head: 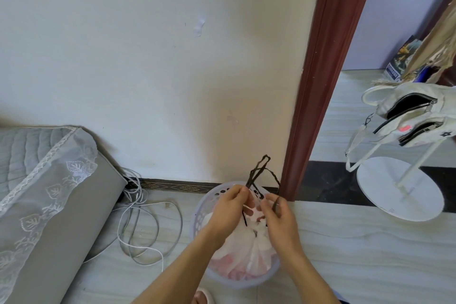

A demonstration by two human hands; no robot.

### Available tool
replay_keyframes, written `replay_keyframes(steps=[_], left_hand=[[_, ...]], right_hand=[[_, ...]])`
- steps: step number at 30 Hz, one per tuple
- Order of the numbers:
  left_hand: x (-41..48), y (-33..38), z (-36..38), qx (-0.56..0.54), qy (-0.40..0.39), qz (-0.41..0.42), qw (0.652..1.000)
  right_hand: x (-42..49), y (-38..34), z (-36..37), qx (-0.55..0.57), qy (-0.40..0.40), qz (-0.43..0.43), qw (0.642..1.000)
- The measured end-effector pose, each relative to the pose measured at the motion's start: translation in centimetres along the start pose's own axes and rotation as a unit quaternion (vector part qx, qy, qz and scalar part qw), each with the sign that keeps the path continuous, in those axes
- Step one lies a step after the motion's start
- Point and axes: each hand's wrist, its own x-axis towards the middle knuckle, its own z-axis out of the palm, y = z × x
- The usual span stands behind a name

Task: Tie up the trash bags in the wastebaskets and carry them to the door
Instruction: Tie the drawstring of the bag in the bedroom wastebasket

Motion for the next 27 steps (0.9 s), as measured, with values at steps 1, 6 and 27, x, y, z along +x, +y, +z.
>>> replay_keyframes(steps=[1,6,27], left_hand=[[0.1,0.3,-0.3,-0.028,0.007,-0.01,1.0],[0.3,1.5,-1.2,-0.15,0.03,-0.028,0.988],[0.0,3.0,-2.2,-0.258,0.061,-0.019,0.964]], right_hand=[[-0.1,0.1,0.0,-0.036,0.019,-0.003,0.999],[-1.5,-0.4,-0.3,-0.183,0.177,-0.204,0.945],[-3.7,-3.2,1.5,-0.114,0.189,-0.35,0.91]])
